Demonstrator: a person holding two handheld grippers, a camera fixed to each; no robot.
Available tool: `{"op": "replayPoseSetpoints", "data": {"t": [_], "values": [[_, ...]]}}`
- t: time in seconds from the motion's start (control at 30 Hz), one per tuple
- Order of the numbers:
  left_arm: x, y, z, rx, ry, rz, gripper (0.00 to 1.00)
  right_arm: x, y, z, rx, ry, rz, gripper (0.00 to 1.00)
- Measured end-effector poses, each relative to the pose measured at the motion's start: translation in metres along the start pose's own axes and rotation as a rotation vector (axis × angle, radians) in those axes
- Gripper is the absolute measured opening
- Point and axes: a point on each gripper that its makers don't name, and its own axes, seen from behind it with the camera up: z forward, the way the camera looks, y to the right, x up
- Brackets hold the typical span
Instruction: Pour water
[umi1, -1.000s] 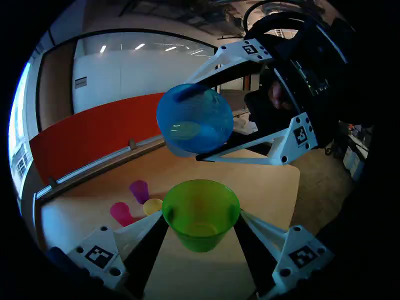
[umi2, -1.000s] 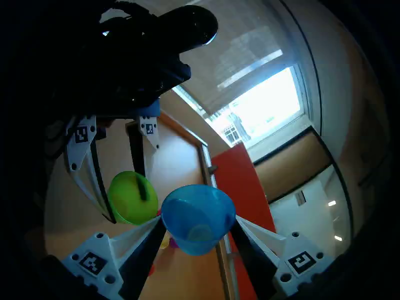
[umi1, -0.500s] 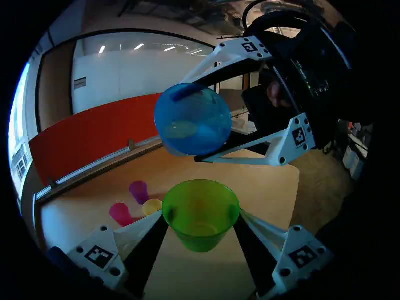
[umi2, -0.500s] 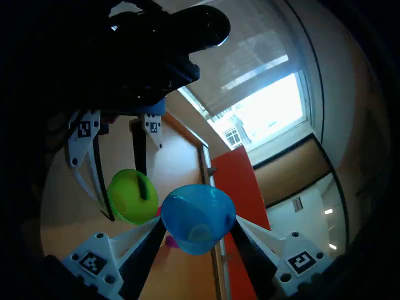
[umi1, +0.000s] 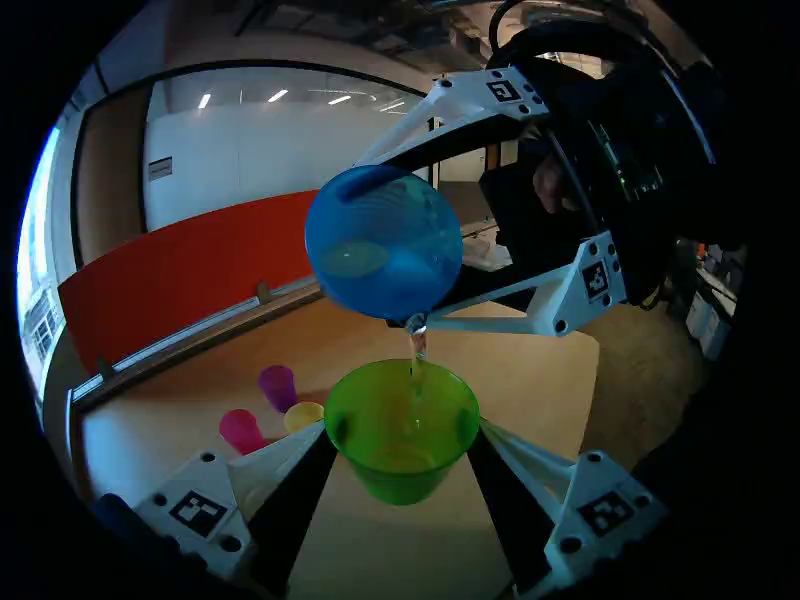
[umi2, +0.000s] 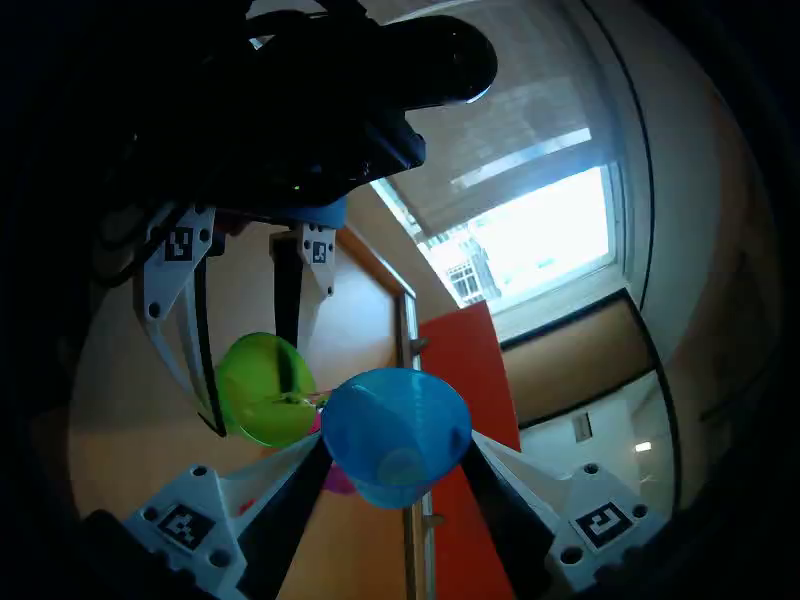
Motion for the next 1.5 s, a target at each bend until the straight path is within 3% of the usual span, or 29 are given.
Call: {"op": "replayPoseSetpoints", "data": {"t": [1.5], "values": [[-0.0019, 0.0022, 0.0018, -0.002, -0.005, 0.008, 0.85, 0.0058, 0.009, -0.007, -0.029, -0.001, -0.104, 0.89]]}}
